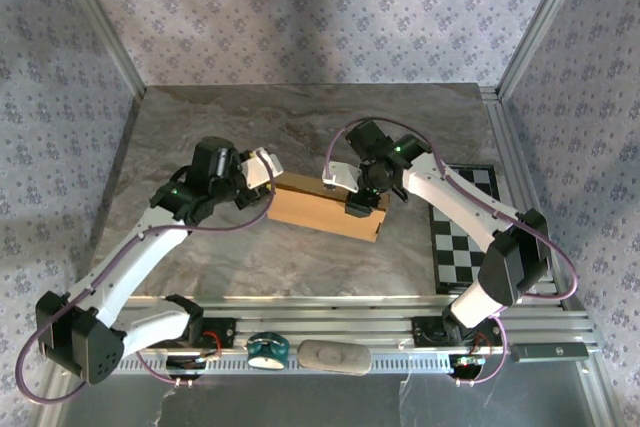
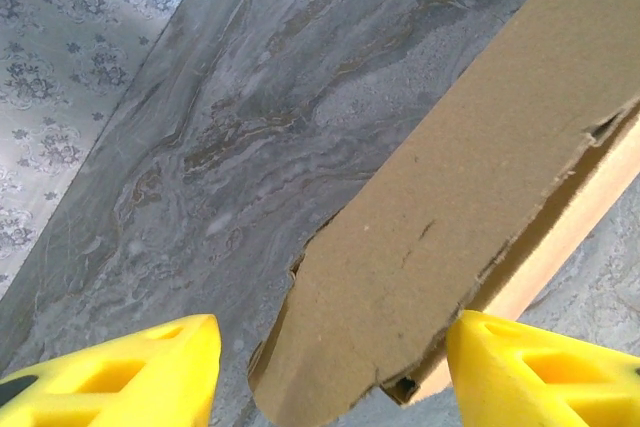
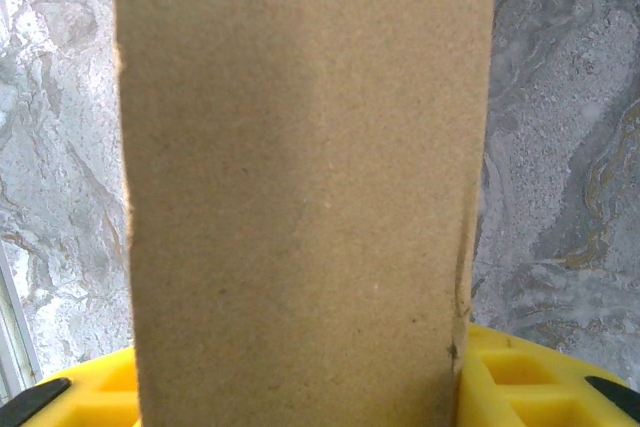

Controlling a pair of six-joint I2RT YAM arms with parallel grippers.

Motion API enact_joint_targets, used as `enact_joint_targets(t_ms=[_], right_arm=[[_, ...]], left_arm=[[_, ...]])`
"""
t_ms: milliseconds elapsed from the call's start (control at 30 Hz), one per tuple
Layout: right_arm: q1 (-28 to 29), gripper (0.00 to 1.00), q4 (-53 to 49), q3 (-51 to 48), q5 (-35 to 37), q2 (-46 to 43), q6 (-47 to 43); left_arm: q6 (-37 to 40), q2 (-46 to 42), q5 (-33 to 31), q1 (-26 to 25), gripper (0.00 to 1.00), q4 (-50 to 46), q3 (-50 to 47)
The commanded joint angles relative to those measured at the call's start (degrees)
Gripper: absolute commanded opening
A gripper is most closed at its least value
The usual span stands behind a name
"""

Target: Fold the paper box

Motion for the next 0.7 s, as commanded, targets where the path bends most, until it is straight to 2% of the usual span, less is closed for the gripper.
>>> enact_joint_targets(t_ms=[0, 133, 400, 667], right_arm=[[0.4, 0.47, -0.7, 0.2, -1.4, -0.1, -0.6], [0.4, 0.46, -0.4, 0.4, -1.6, 0.2, -0.6], [0.4, 0.46, -0.3, 0.9, -1.9, 0.5, -0.4], [0.2, 0.46, -0.3, 0.9, -1.8, 0.4, -0.4]], left_arm=[[0.1, 0.9, 1.2, 0.1, 0.58, 2.3, 1.0], [-0.3, 2.1, 1.3, -0.3, 0.48, 2.4, 1.5], [-2.8, 3.4, 0.4, -0.7, 0.36, 3.7, 1.1], [-7.9, 4.6, -1.8, -0.2, 0.32, 4.8, 1.9]])
